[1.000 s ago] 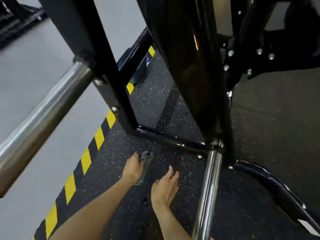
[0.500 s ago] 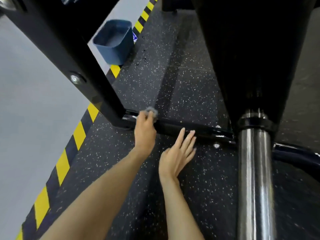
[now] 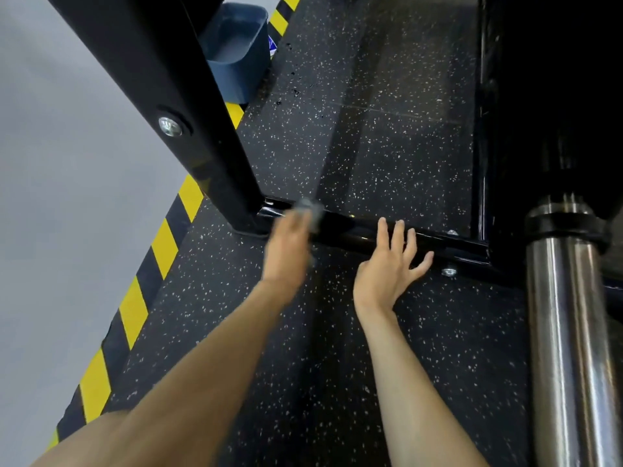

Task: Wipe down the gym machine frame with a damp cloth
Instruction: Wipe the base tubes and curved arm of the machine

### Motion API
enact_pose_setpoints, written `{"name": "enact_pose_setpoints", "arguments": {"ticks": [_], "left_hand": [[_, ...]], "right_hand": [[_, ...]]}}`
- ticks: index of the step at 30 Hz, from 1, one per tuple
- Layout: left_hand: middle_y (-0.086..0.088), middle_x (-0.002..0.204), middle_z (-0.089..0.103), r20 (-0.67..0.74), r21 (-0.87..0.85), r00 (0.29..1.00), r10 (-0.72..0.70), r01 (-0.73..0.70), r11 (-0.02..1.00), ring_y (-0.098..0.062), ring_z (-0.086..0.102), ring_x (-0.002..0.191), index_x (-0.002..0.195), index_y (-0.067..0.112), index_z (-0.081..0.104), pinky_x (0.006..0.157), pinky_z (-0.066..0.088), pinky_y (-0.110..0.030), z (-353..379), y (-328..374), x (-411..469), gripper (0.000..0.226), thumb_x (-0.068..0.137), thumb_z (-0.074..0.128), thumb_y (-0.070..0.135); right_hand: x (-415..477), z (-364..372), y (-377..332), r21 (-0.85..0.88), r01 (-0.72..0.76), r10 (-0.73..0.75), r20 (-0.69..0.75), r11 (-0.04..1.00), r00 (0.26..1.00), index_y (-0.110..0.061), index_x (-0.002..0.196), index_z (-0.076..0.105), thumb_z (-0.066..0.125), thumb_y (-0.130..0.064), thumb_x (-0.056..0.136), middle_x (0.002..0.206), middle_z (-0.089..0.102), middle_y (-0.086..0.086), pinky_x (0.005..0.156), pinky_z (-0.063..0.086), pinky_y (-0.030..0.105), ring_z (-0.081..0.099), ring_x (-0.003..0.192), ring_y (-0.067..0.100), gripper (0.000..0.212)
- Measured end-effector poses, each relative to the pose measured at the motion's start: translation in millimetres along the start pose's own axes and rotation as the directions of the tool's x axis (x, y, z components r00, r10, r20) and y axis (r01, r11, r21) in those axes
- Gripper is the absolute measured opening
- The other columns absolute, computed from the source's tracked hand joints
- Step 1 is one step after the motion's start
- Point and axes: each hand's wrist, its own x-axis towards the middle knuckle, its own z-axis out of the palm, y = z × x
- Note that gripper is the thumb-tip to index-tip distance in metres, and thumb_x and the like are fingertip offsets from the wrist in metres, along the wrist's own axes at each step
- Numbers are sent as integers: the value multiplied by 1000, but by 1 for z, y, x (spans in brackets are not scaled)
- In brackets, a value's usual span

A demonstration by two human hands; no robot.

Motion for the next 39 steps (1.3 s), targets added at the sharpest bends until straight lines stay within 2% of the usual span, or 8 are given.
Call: {"name": "enact_pose_setpoints", "arguments": {"ticks": [3,8,13,17,21,26,30,39], "left_hand": [[-19,114,58,-97,60,984,-146,152,987,-33,54,97,123,-4,59,88,50,-41,-5,-11,8,53,73,50,-20],[-20,109,59,91,18,980,178,-181,983,-33,55,87,126,-6,53,66,55,-39,22,35,-20,58,71,71,-10],[-21,106,58,-74,44,986,-148,151,987,-35,55,89,129,-10,52,79,53,-43,9,2,-6,63,68,59,-25],[-18,106,60,91,153,978,188,-200,968,-31,57,83,128,-10,51,61,55,-35,14,12,-15,82,51,76,-21],[-22,110,59,-30,91,998,-53,55,994,-35,54,88,130,-11,50,75,52,-40,5,3,-8,72,60,60,-28],[-18,110,59,100,179,974,203,-219,959,-30,56,81,127,-9,51,59,57,-34,12,10,-10,84,48,76,-24],[-23,118,56,-31,99,996,-80,83,992,-34,54,91,133,-11,46,82,54,-41,7,5,-11,72,64,59,-27],[-19,109,53,141,185,931,337,-359,915,-29,51,86,134,-9,44,61,51,-30,29,26,-4,73,66,67,-20]], "right_hand": [[-2,1,-5,11,-4,4,7,1000,1000,-21,149,34,71,-1,76,158,25,6,115,-6,51,13,148,25,84],[0,0,-5,7,5,-5,-22,1000,1000,-20,148,36,71,0,76,157,28,6,115,-8,50,15,148,25,82],[-2,2,3,38,23,-22,-36,999,999,-17,150,31,63,8,77,159,25,4,115,-10,50,15,148,22,84],[-3,3,1,83,3,1,-48,997,999,-14,151,28,62,8,78,159,24,3,114,-13,48,12,149,20,84],[-3,3,6,84,25,-22,-37,996,999,-15,151,29,61,10,79,159,22,3,114,-11,48,11,149,19,82],[-2,3,7,82,35,-33,-18,996,999,-15,151,29,59,8,80,160,21,2,115,-8,51,8,149,19,80],[-1,5,7,96,41,-39,-31,995,999,-14,150,30,59,10,79,160,22,3,116,-7,50,10,149,19,80],[-43,18,25,205,-47,67,-89,978,994,-14,154,13,60,10,77,162,-1,8,118,-2,46,-1,149,20,94]]}}
